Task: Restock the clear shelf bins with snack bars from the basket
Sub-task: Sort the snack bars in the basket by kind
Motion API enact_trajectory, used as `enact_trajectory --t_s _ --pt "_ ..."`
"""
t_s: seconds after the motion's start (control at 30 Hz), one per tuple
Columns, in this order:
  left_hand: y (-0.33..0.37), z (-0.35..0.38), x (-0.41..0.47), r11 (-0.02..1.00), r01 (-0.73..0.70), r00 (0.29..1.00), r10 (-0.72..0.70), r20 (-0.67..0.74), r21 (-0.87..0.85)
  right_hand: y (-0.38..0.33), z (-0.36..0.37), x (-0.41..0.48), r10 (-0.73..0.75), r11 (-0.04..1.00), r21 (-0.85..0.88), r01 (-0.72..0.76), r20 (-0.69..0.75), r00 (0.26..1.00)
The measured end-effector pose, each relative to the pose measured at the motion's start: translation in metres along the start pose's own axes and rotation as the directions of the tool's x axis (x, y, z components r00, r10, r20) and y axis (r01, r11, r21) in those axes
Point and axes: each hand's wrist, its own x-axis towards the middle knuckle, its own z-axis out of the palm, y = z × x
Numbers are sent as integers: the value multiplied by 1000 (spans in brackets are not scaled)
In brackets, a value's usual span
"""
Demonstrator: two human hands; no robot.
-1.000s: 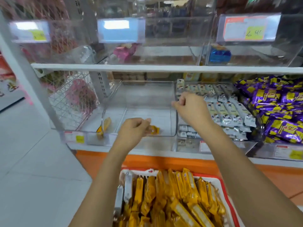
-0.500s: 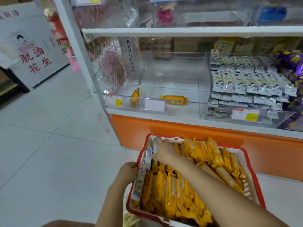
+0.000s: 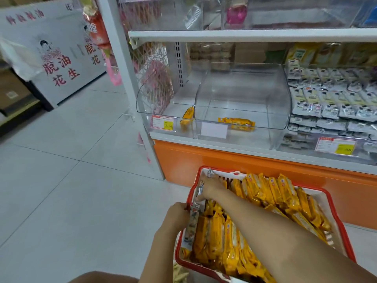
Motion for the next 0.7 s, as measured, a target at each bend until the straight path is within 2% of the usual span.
enact_trajectory --t_s 0.07,0.17,0.3,0.4,0.5,0.6,0.7 --pt "3 -1 -1 1000 6 1000 -6 -1 8 2 -1 -1 -4 1000 12 4 0 1000" --pt "6 -2 -1 999 32 999 -32 9 17 1 -8 -10 -62 995 -75 61 -4 998" --pt "18 -3 -1 999 39 999 -38 -34 17 9 -18 -20 -95 995 -31 95 -5 995" --pt "35 -5 -5 997 -67 991 61 -122 -45 26 -26 -26 -161 987 8 161 -12 987" --pt "55 -4 -7 970 -217 972 203 -121 -113 45 -44 -38 -179 971 152 185 -50 983" --pt "75 1 -5 928 -317 948 307 -77 -194 64 -77 -61 -203 927 295 233 -131 971" --pt "101 4 -4 882 -433 900 409 -151 -187 87 -111 -89 -281 857 379 349 -224 933"
